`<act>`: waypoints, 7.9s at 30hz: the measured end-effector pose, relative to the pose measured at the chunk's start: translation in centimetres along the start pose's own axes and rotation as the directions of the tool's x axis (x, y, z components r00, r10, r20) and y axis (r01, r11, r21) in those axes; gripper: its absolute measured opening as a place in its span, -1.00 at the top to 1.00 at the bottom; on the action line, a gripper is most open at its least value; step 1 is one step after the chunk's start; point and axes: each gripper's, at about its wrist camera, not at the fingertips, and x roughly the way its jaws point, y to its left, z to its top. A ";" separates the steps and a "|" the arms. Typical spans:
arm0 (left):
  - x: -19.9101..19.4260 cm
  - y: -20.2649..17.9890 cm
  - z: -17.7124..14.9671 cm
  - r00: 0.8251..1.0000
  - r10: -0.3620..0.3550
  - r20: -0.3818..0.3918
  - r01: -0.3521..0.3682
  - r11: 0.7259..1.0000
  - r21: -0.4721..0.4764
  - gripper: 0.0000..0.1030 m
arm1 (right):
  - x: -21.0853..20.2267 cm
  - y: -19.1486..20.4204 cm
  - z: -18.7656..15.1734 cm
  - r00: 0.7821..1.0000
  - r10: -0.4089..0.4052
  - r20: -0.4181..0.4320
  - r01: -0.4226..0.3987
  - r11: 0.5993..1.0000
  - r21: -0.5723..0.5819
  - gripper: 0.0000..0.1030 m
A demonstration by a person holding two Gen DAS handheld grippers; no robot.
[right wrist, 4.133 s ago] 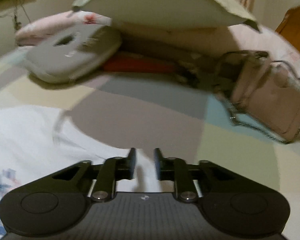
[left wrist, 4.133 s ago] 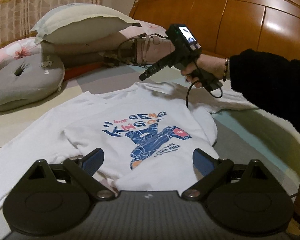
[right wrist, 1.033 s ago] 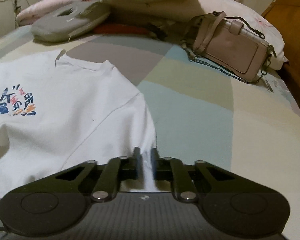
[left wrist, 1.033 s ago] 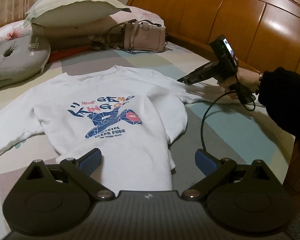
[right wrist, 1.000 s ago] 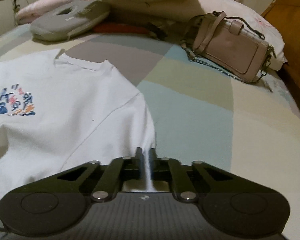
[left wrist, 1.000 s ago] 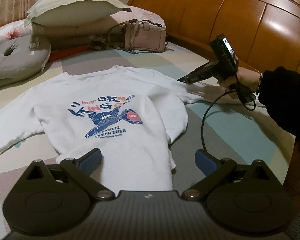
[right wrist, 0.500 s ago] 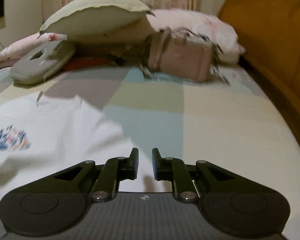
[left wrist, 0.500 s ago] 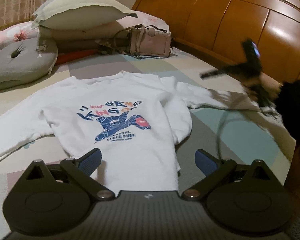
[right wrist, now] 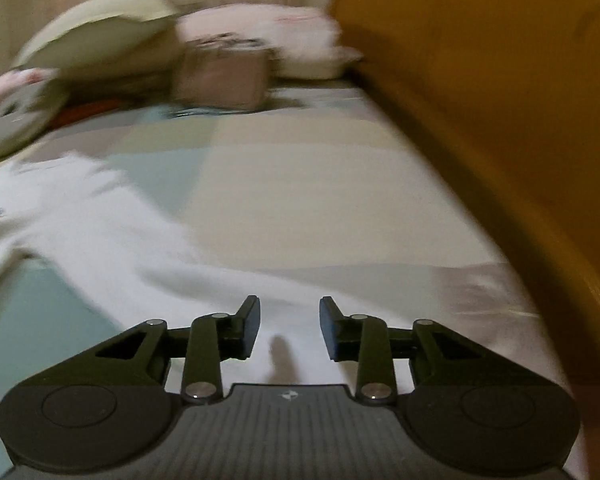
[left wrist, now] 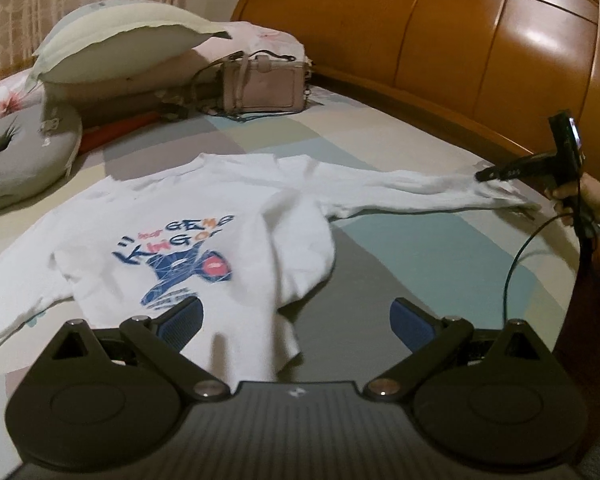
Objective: Fold clothes
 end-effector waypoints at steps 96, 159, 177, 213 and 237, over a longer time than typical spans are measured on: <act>-1.0 4.6 -1.3 0.998 0.024 0.053 -0.023 1.000 -0.021 -0.93 | 16.5 21.1 11.6 0.917 0.392 -0.074 -0.397 0.883 -0.251 0.05; -2.3 3.4 -1.2 0.997 -0.002 0.074 0.006 0.999 -0.047 -0.93 | 2.8 -2.7 -1.5 0.963 -0.237 -0.125 0.267 0.895 0.357 -0.33; -2.8 1.8 -0.8 0.998 0.001 0.058 -0.001 1.000 -0.008 -0.94 | -2.0 0.9 -2.5 0.987 -0.161 -0.016 0.159 0.954 0.256 -0.66; -4.1 4.0 -4.0 0.993 0.112 -0.044 -0.114 0.993 -0.034 -0.94 | 4.1 13.5 -0.2 0.998 -0.048 -0.047 0.052 0.996 0.078 -0.93; -10.0 9.2 -13.1 0.990 0.117 -0.082 -0.118 0.993 -0.010 -0.94 | -14.9 33.9 -5.9 0.983 0.180 -0.025 -0.182 0.962 -0.204 -1.00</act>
